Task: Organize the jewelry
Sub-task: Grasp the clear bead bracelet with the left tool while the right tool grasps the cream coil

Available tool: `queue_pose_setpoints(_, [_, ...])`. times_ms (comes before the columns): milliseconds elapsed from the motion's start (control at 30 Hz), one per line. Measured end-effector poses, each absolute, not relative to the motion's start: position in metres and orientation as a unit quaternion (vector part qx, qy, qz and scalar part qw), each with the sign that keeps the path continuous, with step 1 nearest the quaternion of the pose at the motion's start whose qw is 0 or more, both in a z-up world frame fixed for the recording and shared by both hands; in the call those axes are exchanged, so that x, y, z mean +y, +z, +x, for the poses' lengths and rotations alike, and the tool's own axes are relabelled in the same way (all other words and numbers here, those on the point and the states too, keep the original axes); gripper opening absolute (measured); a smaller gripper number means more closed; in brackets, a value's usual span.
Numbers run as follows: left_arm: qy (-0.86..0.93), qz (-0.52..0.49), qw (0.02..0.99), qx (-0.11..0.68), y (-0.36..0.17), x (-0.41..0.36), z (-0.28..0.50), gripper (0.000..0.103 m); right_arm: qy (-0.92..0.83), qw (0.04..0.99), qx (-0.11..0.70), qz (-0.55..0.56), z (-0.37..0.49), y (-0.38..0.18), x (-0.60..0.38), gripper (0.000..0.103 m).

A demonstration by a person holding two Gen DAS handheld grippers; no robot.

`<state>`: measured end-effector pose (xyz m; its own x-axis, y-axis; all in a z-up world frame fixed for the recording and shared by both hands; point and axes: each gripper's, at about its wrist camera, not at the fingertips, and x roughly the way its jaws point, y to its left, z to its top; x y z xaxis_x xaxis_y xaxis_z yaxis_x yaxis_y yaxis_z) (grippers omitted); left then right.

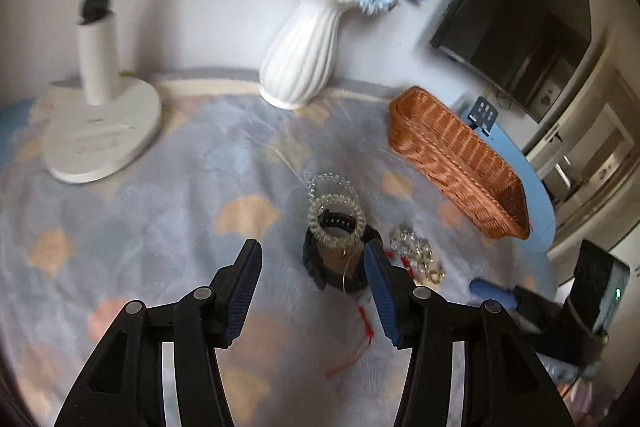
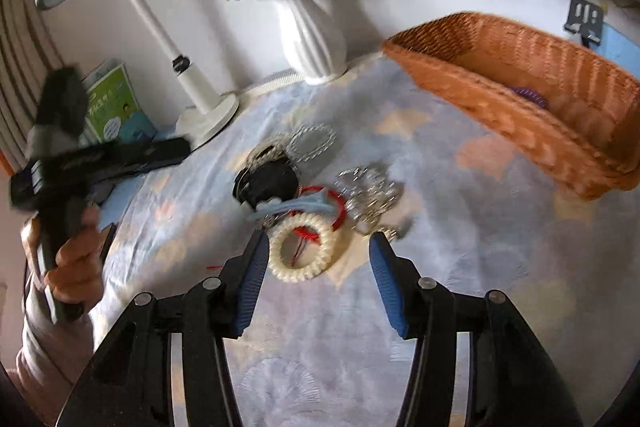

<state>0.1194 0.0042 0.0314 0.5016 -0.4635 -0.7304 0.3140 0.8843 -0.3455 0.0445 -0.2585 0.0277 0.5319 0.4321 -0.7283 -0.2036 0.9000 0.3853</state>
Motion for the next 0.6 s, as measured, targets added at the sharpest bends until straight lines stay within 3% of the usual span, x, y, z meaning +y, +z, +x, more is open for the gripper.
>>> queue_pose_setpoints(267, [-0.245, -0.078, 0.837, 0.483, 0.005, -0.015, 0.170, 0.055, 0.190, 0.827, 0.513, 0.131, 0.050, 0.009, -0.243, 0.028])
queue_pose_setpoints(600, [-0.283, -0.084, 0.821, 0.489, -0.007, -0.022, 0.185, 0.049, 0.133, 0.842, 0.517, 0.073, 0.076, -0.001, -0.220, 0.021])
